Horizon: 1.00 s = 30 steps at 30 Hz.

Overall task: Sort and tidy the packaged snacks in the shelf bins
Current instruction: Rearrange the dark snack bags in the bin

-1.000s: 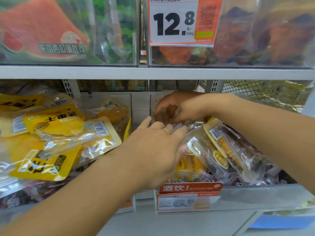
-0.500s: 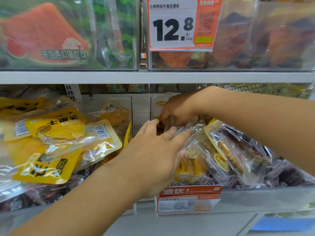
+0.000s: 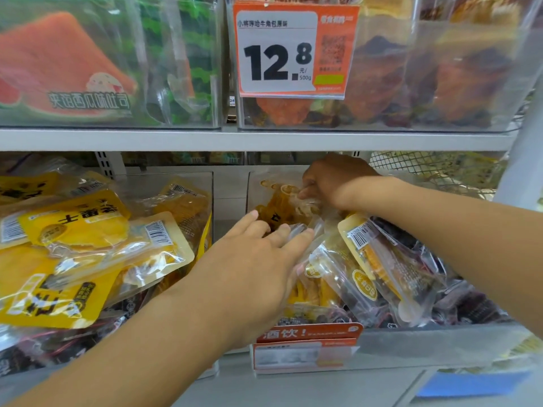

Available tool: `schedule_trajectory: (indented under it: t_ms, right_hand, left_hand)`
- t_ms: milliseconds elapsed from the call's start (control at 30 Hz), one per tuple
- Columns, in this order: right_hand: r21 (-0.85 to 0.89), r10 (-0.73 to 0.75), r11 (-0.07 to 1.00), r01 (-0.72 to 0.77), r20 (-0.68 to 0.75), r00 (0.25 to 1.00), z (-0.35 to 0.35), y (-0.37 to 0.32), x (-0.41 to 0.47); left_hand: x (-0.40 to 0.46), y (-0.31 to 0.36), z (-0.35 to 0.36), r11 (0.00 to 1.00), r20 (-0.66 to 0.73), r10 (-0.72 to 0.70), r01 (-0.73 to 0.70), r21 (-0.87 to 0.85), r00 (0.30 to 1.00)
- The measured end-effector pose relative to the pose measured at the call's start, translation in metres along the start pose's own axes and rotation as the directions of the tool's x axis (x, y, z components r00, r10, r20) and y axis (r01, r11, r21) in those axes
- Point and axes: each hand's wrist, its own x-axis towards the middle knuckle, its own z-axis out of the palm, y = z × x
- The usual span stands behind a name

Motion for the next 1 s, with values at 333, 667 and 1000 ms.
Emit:
schedule_trajectory:
  t_ms: [333,667,1000]
  right_hand:
    - [0.093,-0.14,0.986,0.137,0.031,0.99,0.007,-0.021,0.023]
    - [-0.036,-0.158,0.987,0.159,0.022,0.987,0.009,-0.015,0.027]
    - [0.261,-0.065,0.965,0.008,0.212,0.975,0.007,-0.006,0.002]
  left_hand:
    - [0.004,-0.005,0.006,0.994,-0.092,0.033,-0.042,-0.101,0.995]
    - [0.004,-0.005,0.006,0.991,-0.094,0.069,-0.079,-0.107,0.993]
    - [0.006,-0.017,-0.011,0.89,0.027,-0.059,0.065,-0.452,0.998]
